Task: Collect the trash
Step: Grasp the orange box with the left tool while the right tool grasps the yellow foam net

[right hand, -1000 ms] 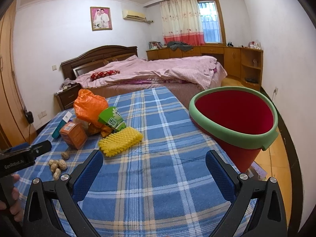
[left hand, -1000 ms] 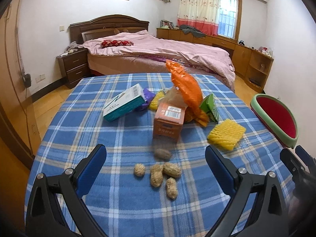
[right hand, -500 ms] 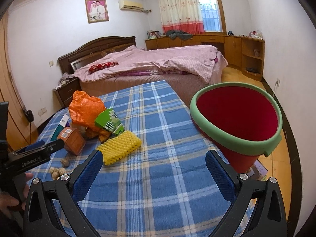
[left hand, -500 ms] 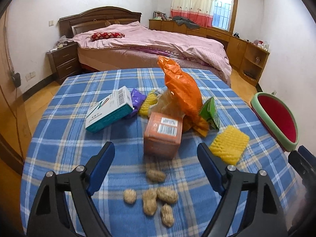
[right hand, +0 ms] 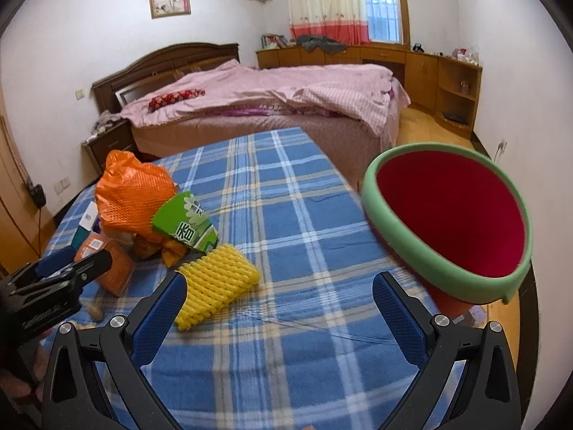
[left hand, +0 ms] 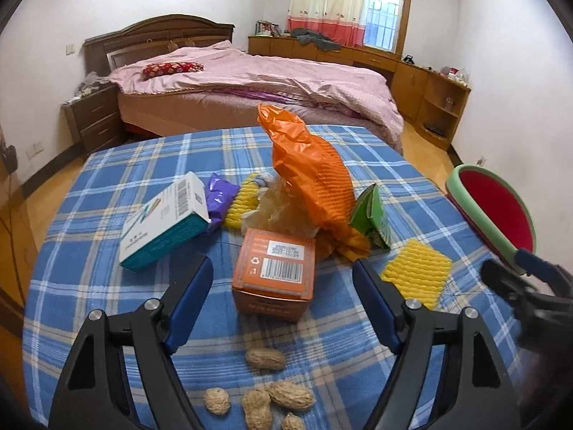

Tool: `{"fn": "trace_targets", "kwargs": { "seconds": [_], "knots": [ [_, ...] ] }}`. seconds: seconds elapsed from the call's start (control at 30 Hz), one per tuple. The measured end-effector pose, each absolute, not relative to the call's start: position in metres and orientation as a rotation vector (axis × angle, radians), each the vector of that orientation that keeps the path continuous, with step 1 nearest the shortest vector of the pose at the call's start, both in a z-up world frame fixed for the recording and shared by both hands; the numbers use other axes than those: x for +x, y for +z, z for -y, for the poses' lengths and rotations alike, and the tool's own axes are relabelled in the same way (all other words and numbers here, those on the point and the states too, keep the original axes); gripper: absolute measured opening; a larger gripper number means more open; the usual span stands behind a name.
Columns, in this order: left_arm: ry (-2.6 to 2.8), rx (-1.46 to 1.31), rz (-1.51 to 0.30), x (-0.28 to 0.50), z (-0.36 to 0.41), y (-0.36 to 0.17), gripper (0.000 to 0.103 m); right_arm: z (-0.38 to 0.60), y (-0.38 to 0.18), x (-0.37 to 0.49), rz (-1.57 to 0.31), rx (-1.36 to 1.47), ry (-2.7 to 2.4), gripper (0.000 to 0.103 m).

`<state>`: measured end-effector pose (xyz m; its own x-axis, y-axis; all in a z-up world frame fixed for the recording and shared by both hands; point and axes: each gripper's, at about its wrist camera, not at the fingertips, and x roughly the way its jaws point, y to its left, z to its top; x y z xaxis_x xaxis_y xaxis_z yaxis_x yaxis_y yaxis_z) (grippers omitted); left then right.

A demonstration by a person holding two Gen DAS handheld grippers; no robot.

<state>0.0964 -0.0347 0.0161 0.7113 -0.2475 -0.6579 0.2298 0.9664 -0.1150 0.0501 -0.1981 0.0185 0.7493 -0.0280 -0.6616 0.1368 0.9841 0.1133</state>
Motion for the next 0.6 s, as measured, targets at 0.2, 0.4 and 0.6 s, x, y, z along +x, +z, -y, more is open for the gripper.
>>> {"fn": "trace_targets", "kwargs": {
  "seconds": [0.2, 0.4, 0.6],
  "knots": [
    [-0.302, -0.105, -0.781, 0.108, 0.024, 0.007, 0.08, 0.185, 0.007, 0.067, -0.79, 0.175, -0.063, 0.092],
    [-0.31, -0.036, -0.882, 0.118, 0.039, -0.014, 0.065, 0.179, -0.004, 0.082, -0.843, 0.179, -0.018, 0.065],
    [-0.341, -0.052, -0.877, 0.114, 0.04, -0.016, 0.05, 0.175, -0.013, 0.09, -0.865, 0.205, 0.031, 0.048]
  ]
}}
